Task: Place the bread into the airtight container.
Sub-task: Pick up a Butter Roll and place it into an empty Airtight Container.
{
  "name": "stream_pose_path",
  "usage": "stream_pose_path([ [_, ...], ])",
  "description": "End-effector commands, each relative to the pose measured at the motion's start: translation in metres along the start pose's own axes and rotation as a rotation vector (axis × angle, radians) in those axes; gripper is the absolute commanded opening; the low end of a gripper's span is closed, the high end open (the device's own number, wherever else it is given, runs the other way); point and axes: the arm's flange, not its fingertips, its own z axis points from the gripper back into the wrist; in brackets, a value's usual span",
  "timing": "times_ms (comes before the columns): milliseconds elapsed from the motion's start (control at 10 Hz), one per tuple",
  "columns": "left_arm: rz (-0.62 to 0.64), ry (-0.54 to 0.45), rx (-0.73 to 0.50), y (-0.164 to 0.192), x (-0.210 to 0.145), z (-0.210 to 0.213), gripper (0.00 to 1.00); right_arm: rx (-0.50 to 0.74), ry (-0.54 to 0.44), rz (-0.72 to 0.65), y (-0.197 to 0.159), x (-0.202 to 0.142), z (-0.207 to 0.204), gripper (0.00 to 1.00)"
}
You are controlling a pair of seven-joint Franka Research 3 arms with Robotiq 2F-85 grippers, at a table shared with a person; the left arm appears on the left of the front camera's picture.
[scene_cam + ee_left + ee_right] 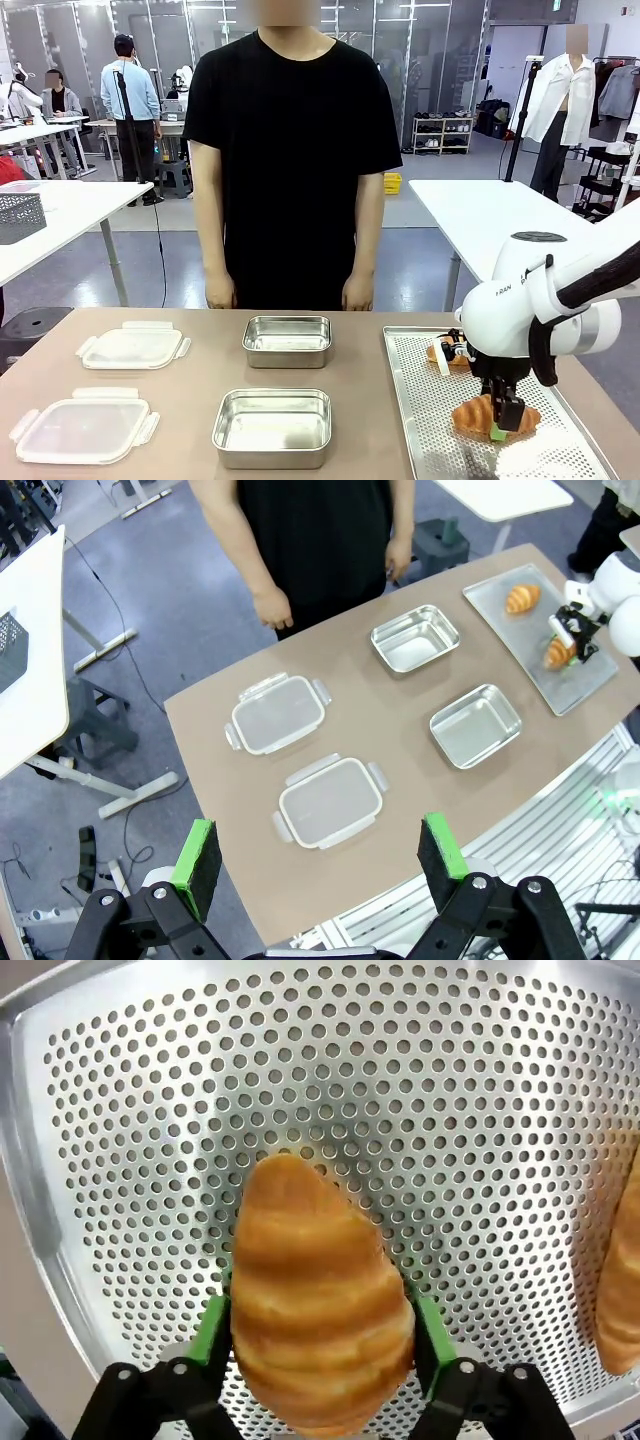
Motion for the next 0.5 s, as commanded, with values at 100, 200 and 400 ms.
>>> stream_pose_path([
  [100, -0.002, 0.000, 0.002, -0.001, 0.001, 0.000, 1.00, 0.013, 0.011, 0.004, 0.003, 0.003, 0.008, 0.58],
  [200, -0.002, 0.000, 0.002, -0.001, 0.001, 0.000, 1.00, 0.018, 0.012, -0.002, 0.002, 0.003, 0.009, 0.48],
  [400, -0.002, 0.000, 0.002, -0.001, 0.001, 0.000, 1.00, 0.019, 0.014, -0.009, 0.001, 0.005, 0.020, 0.30],
])
